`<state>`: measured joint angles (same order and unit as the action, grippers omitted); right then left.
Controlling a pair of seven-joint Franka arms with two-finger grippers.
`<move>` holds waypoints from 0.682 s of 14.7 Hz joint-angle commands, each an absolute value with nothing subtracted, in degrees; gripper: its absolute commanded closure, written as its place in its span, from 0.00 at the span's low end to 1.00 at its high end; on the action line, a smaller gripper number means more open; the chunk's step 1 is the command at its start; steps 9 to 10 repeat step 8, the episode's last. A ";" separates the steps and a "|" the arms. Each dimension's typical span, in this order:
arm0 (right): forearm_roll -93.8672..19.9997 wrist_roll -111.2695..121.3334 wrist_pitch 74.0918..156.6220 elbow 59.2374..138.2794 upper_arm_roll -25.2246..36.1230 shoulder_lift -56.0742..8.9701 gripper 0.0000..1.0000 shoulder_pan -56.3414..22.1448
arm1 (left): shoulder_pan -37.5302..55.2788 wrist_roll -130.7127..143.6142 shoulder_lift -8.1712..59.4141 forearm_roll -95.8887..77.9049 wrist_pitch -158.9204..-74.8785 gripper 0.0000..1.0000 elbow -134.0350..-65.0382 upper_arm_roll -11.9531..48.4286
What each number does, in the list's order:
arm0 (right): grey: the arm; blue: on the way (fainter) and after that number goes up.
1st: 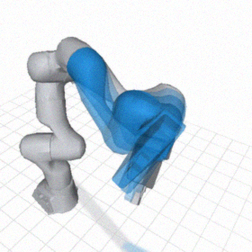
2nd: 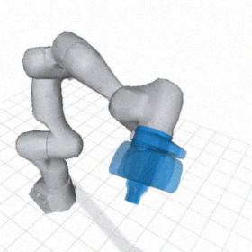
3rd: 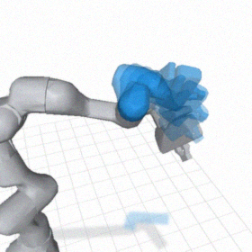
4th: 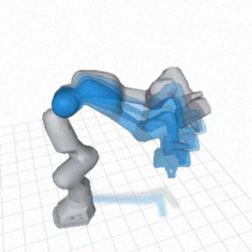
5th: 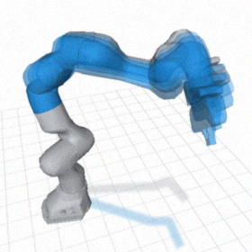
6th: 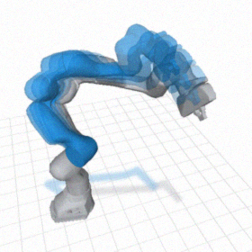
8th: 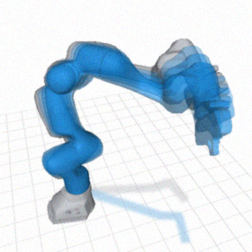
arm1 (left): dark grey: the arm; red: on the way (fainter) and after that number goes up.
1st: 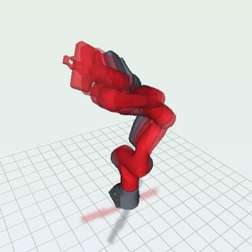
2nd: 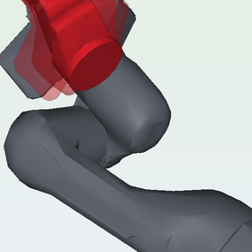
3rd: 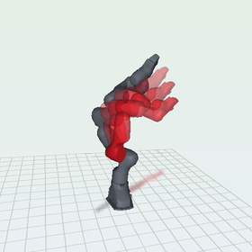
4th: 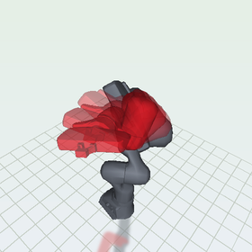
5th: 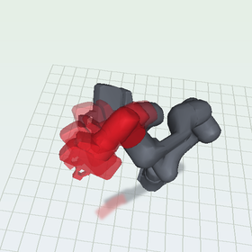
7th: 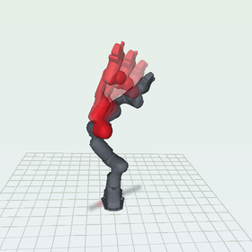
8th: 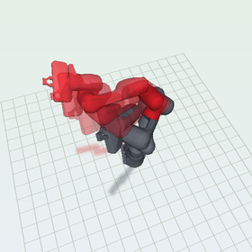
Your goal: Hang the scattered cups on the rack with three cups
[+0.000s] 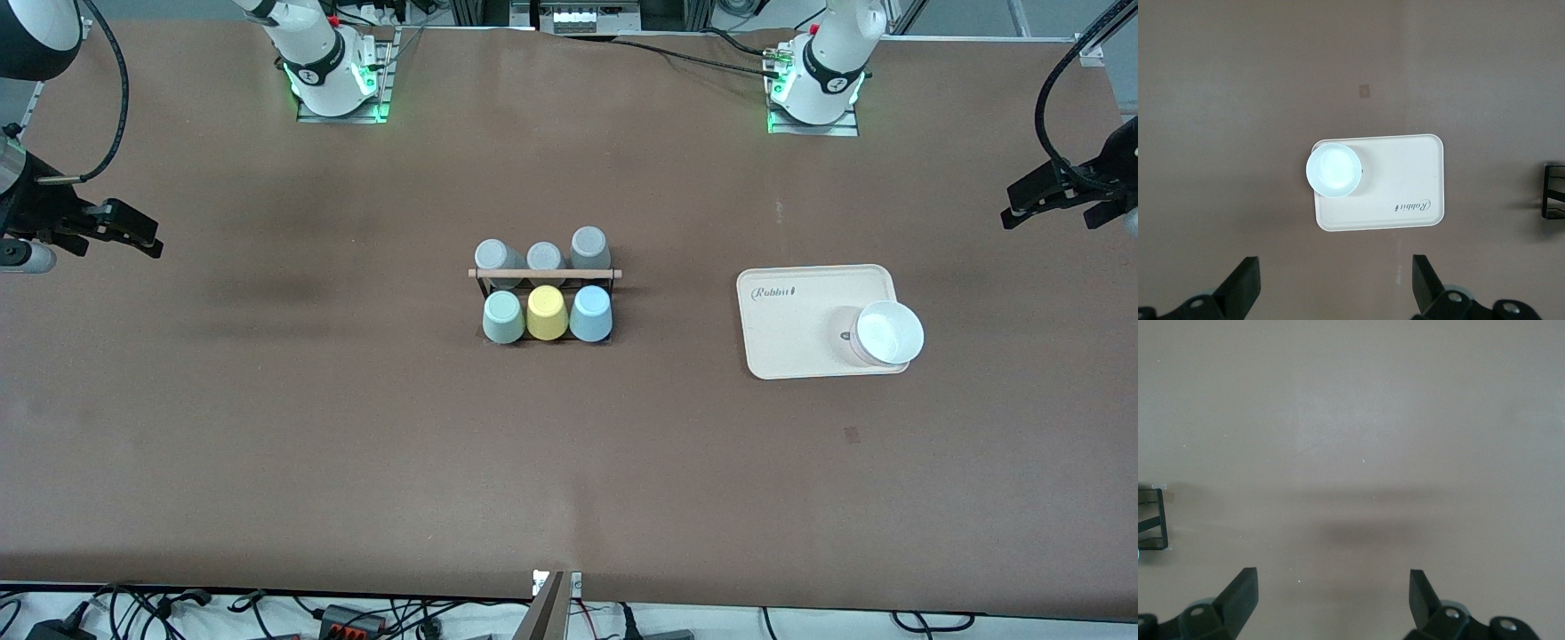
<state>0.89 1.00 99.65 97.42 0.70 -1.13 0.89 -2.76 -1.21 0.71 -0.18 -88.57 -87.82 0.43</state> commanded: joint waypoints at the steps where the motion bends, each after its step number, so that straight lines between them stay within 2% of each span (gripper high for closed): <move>1: 1.67 2.11 99.32 98.97 0.26 0.61 0.00 0.79 | -2.90 -2.29 1.49 0.09 -87.19 0.00 -86.13 0.44; 10: 1.32 2.11 98.17 98.96 0.44 1.05 0.00 0.88 | -2.90 -2.29 1.49 0.09 -87.19 0.00 -86.22 0.44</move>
